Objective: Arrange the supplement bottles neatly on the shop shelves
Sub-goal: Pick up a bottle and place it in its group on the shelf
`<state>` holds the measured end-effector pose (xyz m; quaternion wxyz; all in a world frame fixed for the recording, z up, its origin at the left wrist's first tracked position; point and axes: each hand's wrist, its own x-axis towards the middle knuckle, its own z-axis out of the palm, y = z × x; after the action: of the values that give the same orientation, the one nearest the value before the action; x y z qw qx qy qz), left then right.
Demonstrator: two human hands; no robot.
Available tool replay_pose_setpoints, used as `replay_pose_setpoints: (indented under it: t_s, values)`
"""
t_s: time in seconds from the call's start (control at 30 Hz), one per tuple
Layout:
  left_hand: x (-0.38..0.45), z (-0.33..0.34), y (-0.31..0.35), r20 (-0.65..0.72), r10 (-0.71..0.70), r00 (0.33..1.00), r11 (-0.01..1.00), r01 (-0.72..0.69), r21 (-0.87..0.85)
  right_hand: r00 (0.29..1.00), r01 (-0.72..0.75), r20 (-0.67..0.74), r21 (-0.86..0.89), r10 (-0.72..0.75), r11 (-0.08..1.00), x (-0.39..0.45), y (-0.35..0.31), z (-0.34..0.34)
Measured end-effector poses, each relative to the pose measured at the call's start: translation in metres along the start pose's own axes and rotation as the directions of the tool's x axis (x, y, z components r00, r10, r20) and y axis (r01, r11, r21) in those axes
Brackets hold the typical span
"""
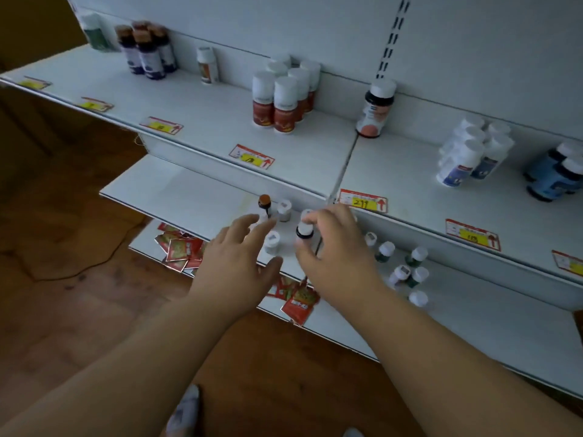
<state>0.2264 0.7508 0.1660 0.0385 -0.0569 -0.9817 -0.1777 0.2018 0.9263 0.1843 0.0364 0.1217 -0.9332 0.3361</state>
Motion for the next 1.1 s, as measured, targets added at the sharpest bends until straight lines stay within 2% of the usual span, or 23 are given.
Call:
replay_pose_setpoints:
  t_s: [0.07, 0.2, 0.37, 0.47, 0.57, 0.77, 0.97, 1.03, 1.1]
  values:
    - [-0.007, -0.01, -0.044, -0.002, -0.032, 0.999, 0.999, 0.032, 0.002, 0.999, -0.01, 0.046, 0.055, 0.007, 0.998, 0.003, -0.027, 0.036]
    - [0.02, -0.037, -0.128, 0.028, 0.023, 0.999, 1.0, -0.024, 0.018, 0.992, -0.123, 0.005, 0.111, 0.124, 0.986, 0.036, -0.071, 0.106]
    - [0.032, -0.013, -0.218, 0.073, 0.003, 0.997, 0.998, 0.001, -0.064, 0.972, -0.233, 0.02, 0.076, 0.232, 0.969, 0.078, -0.085, 0.194]
    - [0.061, 0.025, -0.263, 0.117, 0.005, 0.993, 0.994, 0.008, -0.112, 0.949, -0.313, -0.023, 0.077, 0.315, 0.947, 0.113, -0.056, 0.248]
    - [0.083, 0.085, -0.291, 0.168, -0.011, 0.986, 0.986, 0.039, -0.163, 0.927, -0.374, -0.025, 0.039, 0.375, 0.927, 0.133, 0.0, 0.302]
    - [0.106, 0.231, -0.317, 0.264, 0.057, 0.963, 0.977, 0.0, -0.211, 0.912, -0.404, -0.075, 0.02, 0.404, 0.915, 0.144, 0.111, 0.395]
    - [0.138, 0.325, -0.301, 0.176, 0.042, 0.983, 0.942, 0.019, -0.335, 0.912, -0.373, -0.152, 0.08, 0.381, 0.925, 0.177, 0.177, 0.445]
    - [0.149, 0.341, -0.302, 0.142, 0.043, 0.989, 0.931, 0.012, -0.364, 0.91, -0.356, -0.177, 0.129, 0.375, 0.926, 0.191, 0.185, 0.452]
    - [0.155, 0.351, -0.307, 0.095, 0.031, 0.995, 0.912, 0.011, -0.41, 0.907, -0.358, -0.14, 0.241, 0.397, 0.902, 0.199, 0.187, 0.452]
